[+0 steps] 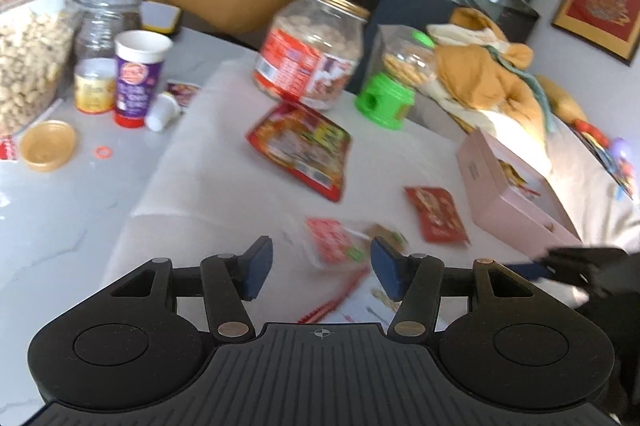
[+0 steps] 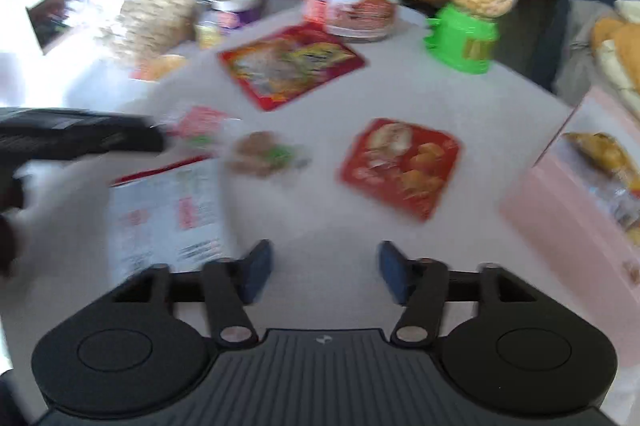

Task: Organize snacks
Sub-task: 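Grasp the white printed snack bag with the right tool while the left tool grasps the brown lollipop, then lift the white bag with the right tool while the left tool lifts the lollipop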

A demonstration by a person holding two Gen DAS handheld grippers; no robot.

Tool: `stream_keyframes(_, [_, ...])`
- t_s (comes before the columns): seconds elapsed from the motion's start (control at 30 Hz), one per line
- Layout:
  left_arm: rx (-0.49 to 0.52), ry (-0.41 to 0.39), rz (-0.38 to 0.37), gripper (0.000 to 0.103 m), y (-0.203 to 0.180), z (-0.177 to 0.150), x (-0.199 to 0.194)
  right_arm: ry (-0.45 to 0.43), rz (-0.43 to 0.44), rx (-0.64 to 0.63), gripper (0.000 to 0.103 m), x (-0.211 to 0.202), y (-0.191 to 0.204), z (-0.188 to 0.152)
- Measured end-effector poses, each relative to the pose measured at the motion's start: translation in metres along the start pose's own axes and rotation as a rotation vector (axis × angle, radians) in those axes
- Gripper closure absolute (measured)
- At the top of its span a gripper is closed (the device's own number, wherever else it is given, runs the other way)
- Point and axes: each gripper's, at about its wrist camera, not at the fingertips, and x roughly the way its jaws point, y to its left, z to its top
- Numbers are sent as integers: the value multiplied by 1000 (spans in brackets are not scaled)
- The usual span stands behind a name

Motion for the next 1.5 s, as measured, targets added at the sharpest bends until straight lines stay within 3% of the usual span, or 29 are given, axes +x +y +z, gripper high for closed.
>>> stream_keyframes(0.03, [-1, -4, 9, 43, 0, 2, -1, -21, 36, 5, 19, -6, 4, -1])
stream_keyframes(0.1, [13, -14, 20, 43, -2, 7, -4, -52, 105, -1, 14, -13, 13, 0])
stream_keyframes(0.23, [81, -29, 30, 43, -11, 22, -2, -50, 185, -59, 13, 4, 46, 10])
stream_keyframes(0.33, [138, -5, 13, 43, -17, 34, 13, 12, 223, -70, 10, 29, 67, 15])
stream_keyframes(0.37, [156, 12, 9, 43, -19, 36, 20, -14, 194, -86, 12, 30, 75, 13])
stream_keyframes(0.43, [212, 46, 9, 43, -27, 36, 34, -25, 115, -172, 25, 27, 88, 7])
stream_keyframes(0.5, [285, 74, 4, 44, -36, 31, 46, -42, 102, -182, 26, 16, 83, -2])
stream_keyframes(0.57, [334, 112, 6, 48, -42, 25, 57, -41, 93, -133, 26, 4, 62, -16])
stream_keyframes(0.77, [390, 185, -46, 50, -61, 4, 63, -51, -75, 124, 25, -29, -30, -62])
stream_keyframes(0.93, [449, 176, 34, 50, -81, -6, 69, -103, -173, 321, 22, -41, -86, -89])
stream_keyframes(1.07, [417, 162, 57, 52, -85, 1, 81, -137, -184, 337, 10, -33, -83, -91])
stream_keyframes(1.2, [447, 145, 77, 57, -92, -5, 81, -156, -290, 267, 0, -29, -60, -96])
stream_keyframes(1.37, [420, 169, -45, 60, -107, -30, 57, -160, -238, 325, 0, -33, -76, -99])
stream_keyframes(1.5, [448, 142, -57, 60, -126, -55, 46, -143, -256, 303, 0, -30, -72, -97])
